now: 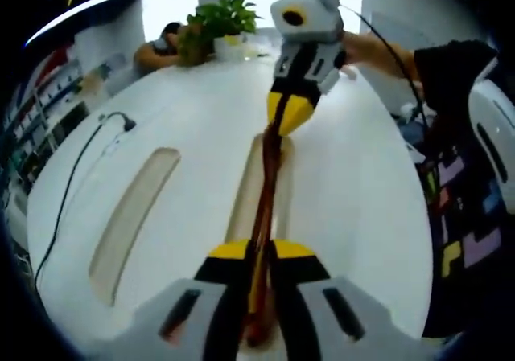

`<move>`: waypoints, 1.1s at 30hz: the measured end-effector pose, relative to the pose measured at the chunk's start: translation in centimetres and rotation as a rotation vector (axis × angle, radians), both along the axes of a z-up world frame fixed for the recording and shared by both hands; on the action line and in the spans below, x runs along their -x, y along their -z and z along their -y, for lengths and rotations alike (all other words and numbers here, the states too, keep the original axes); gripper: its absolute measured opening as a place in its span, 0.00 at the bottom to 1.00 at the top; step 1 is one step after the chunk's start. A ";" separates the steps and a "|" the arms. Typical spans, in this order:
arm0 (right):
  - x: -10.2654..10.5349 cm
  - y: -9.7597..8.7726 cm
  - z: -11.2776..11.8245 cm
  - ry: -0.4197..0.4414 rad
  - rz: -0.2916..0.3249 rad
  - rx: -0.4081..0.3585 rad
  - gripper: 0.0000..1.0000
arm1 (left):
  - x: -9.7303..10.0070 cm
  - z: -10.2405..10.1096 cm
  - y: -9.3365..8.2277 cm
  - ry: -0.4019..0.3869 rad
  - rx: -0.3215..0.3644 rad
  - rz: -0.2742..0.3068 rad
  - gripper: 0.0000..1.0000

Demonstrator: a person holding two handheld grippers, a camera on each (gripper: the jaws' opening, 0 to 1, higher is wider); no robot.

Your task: Arrange the utensils inside the cutlery case until each visible utensil rests in its matching compartment.

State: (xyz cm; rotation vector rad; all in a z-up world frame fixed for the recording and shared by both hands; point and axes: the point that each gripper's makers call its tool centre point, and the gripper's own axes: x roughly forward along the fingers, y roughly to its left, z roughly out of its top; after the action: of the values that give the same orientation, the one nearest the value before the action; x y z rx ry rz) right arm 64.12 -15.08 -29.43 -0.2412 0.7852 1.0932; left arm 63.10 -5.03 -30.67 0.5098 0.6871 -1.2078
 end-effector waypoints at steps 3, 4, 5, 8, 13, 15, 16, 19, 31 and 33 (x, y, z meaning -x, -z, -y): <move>0.2 0.1 0.0 0.038 -0.106 -0.031 0.02 | 0.1 -0.1 0.0 -0.005 0.010 -0.007 0.09; 0.2 0.2 0.1 0.038 -0.133 -0.032 0.02 | 0.1 -0.1 -0.1 -0.006 0.013 -0.007 0.09; 0.2 0.2 0.1 0.044 -0.152 -0.038 0.02 | 0.1 -0.1 -0.1 -0.005 0.014 -0.006 0.09; 0.4 0.5 0.1 0.082 -0.235 -0.059 0.02 | 0.1 0.0 -0.2 -0.003 0.017 0.007 0.09; 1.1 0.7 -0.1 0.094 -0.407 -0.082 0.03 | 0.2 -0.1 -0.2 -0.001 0.015 0.012 0.10; 0.7 0.6 -0.1 0.125 -0.452 -0.088 0.03 | 0.1 -0.2 0.0 -0.010 0.017 0.006 0.10; 0.9 0.8 0.0 0.117 -0.487 -0.073 0.03 | 0.1 -0.2 0.0 -0.013 0.020 0.006 0.10; 1.0 1.2 -0.1 0.126 -0.547 -0.062 0.03 | 0.3 -0.1 0.2 -0.011 0.019 0.003 0.10; 0.8 1.6 -0.3 0.136 -0.616 -0.038 0.03 | -0.1 -0.5 0.3 -0.022 0.008 0.006 0.09; 1.0 1.7 -0.2 0.130 -0.619 -0.027 0.03 | -0.1 -0.5 0.3 -0.024 0.010 0.005 0.08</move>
State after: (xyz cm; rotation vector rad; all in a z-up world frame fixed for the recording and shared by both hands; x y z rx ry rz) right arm 63.12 -14.91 -31.12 0.1844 1.3149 1.0615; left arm 63.22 -4.54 -30.93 0.4951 0.6807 -1.1861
